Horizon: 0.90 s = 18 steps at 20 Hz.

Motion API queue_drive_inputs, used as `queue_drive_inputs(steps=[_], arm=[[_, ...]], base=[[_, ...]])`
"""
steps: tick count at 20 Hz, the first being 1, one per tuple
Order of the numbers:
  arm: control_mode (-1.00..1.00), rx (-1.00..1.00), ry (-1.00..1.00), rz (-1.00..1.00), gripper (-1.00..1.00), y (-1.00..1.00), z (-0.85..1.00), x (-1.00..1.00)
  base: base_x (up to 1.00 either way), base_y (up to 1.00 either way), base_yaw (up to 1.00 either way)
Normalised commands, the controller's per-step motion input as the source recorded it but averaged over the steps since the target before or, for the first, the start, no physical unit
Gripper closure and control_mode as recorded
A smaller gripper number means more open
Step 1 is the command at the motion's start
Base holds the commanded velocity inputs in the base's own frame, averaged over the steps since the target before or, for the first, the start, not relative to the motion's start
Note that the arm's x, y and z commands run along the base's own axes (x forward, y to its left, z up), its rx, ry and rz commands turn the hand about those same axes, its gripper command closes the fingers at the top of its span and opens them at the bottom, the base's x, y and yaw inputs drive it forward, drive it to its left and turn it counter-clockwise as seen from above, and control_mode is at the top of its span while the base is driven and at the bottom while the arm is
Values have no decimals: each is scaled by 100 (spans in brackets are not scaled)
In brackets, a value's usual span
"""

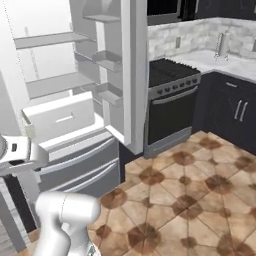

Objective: Open the fridge, grab two sodas, and place both sodas inside the bowl with ice on the dining counter.

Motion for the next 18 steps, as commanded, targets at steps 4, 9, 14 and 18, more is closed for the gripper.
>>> queue_drive_inputs(steps=[4,9,14,18], arm=[[100,0,0,0,-100,0,0,0],[100,0,0,0,-100,0,0,0],[100,0,0,0,-100,0,0,0],[100,0,0,0,-100,0,0,0]], base=[[58,-52,42],[51,-51,41],[49,-29,38],[39,-26,42]])
